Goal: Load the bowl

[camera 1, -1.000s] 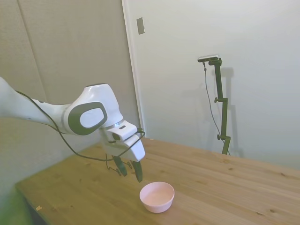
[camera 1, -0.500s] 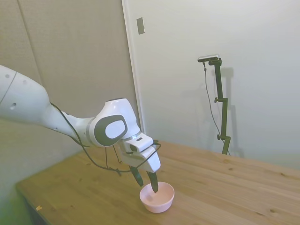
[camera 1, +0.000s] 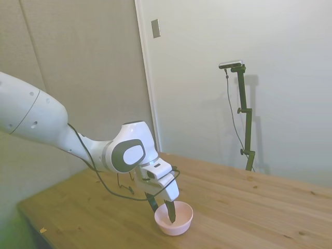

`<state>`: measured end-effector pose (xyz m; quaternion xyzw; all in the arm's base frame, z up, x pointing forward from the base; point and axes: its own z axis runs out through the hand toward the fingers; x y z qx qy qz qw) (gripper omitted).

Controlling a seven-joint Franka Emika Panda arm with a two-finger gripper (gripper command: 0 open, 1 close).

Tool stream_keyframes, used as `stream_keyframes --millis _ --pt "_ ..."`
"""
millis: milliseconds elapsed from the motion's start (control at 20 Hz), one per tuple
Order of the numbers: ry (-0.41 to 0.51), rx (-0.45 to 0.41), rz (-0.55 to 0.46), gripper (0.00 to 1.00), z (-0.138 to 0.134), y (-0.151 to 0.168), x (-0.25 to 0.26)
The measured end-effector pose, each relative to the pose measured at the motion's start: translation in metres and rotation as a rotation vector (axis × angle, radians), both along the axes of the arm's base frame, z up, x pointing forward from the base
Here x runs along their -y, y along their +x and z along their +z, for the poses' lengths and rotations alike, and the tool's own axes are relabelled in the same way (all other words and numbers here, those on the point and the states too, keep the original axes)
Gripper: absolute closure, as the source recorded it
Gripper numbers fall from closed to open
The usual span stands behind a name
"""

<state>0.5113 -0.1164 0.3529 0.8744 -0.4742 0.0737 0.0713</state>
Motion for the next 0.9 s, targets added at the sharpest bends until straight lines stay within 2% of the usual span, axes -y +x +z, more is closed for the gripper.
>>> stream_keyframes --millis 900 --pt "0.036 0.026 -0.020 1.00 -0.0018 -0.0019 0.0063"
